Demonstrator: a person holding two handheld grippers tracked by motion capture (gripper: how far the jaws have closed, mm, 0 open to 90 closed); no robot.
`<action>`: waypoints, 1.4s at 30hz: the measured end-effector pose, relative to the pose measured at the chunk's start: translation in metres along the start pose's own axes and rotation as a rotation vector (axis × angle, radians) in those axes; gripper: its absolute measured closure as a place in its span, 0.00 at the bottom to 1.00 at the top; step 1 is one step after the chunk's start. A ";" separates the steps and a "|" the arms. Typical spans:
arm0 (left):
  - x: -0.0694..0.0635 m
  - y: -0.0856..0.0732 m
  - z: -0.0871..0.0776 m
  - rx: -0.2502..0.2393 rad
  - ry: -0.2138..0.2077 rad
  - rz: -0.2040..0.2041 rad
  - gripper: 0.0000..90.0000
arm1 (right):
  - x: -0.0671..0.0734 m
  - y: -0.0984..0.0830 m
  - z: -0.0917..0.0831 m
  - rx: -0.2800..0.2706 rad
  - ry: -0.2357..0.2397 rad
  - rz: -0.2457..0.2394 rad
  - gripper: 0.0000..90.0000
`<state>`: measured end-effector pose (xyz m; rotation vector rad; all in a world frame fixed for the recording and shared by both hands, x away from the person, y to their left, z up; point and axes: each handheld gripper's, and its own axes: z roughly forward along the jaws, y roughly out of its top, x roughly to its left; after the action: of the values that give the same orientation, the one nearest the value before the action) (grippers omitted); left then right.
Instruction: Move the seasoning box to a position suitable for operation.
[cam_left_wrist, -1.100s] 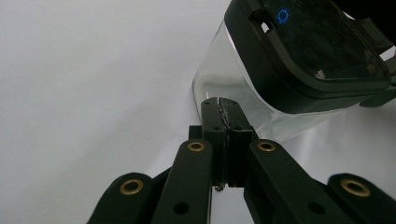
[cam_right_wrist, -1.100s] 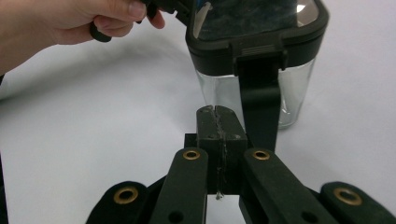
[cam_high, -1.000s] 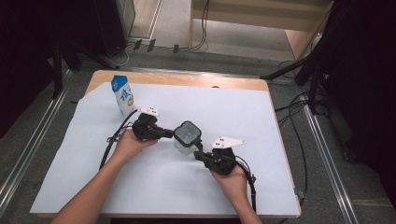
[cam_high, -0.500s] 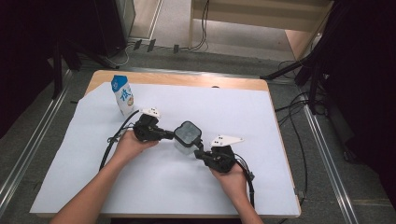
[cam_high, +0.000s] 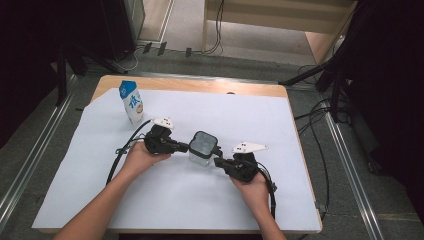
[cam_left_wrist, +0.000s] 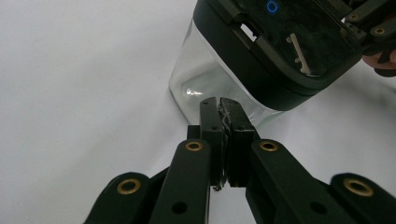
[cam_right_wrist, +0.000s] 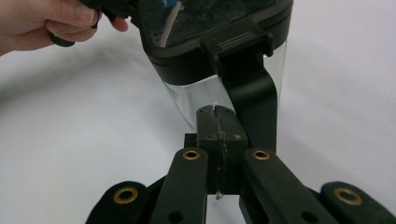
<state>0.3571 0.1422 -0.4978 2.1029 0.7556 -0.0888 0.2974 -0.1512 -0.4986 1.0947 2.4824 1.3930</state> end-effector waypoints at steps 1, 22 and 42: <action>-0.001 0.000 0.000 0.001 -0.003 0.003 0.99 | -0.001 0.000 -0.001 -0.002 0.002 -0.001 1.00; -0.019 -0.001 0.006 0.015 -0.044 0.041 0.99 | -0.019 0.004 -0.010 -0.025 -0.039 0.053 1.00; -0.016 -0.002 0.000 0.021 -0.051 0.043 0.74 | -0.023 0.006 -0.018 -0.029 -0.030 0.059 1.00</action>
<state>0.3427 0.1351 -0.4935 2.1274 0.6814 -0.1265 0.3108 -0.1763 -0.4896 1.1831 2.4205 1.4130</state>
